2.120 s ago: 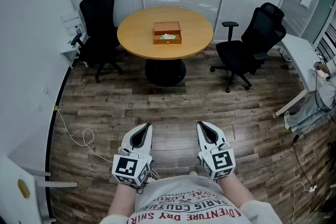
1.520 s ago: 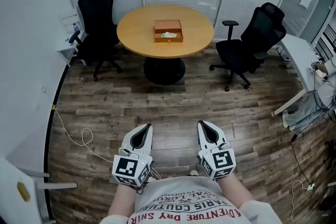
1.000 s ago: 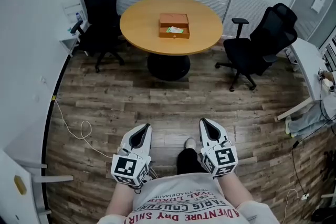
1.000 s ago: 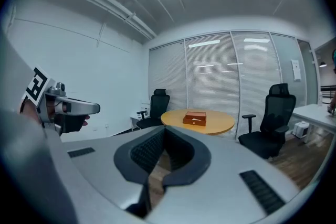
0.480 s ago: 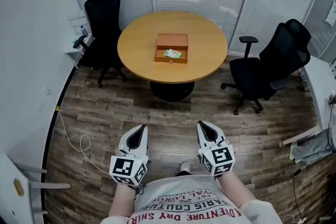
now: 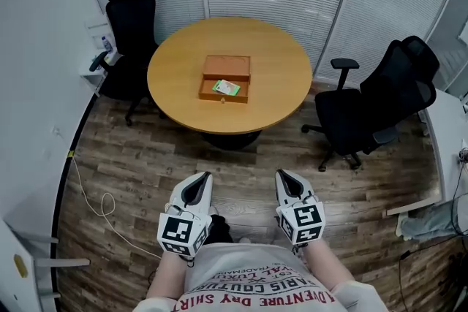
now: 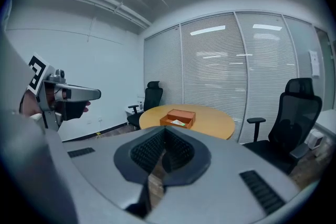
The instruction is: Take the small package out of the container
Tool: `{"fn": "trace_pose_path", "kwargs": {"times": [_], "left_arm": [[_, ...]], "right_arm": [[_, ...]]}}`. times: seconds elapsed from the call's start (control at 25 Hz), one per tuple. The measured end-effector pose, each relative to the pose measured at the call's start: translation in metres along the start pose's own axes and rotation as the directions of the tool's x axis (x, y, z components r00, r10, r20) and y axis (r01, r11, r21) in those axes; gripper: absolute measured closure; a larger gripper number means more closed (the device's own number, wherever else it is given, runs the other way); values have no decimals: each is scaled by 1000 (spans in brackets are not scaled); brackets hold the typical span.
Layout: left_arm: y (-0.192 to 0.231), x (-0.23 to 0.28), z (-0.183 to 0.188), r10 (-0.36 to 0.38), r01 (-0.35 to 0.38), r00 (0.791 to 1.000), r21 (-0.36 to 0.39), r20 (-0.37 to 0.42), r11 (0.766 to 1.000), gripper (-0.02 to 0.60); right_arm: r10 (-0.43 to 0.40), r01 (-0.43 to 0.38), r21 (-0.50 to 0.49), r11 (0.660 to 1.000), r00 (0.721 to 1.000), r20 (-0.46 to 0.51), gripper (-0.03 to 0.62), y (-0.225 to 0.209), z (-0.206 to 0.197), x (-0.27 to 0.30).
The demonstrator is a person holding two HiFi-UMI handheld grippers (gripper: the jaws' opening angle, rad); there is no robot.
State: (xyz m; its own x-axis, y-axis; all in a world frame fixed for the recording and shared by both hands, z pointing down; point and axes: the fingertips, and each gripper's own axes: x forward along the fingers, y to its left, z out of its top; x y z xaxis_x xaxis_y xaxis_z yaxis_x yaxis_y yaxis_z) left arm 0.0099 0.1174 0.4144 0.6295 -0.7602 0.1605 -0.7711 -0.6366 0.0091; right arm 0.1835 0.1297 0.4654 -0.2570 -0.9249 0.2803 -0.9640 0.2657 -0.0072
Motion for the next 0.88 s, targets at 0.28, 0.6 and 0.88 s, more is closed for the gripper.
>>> {"fn": "trace_pose_path", "kwargs": {"times": [0.28, 0.6, 0.88], "left_arm": [[53, 76, -3, -24, 24, 1000, -18, -15, 1000, 572], [155, 184, 17, -91, 91, 996, -12, -12, 996, 572], [244, 273, 49, -130, 130, 991, -25, 16, 991, 572]], "right_arm": [[8, -9, -11, 1000, 999, -32, 586, -24, 8, 79], [-39, 41, 25, 999, 997, -60, 586, -51, 44, 208], [-62, 65, 25, 998, 992, -106, 586, -71, 77, 320]]}}
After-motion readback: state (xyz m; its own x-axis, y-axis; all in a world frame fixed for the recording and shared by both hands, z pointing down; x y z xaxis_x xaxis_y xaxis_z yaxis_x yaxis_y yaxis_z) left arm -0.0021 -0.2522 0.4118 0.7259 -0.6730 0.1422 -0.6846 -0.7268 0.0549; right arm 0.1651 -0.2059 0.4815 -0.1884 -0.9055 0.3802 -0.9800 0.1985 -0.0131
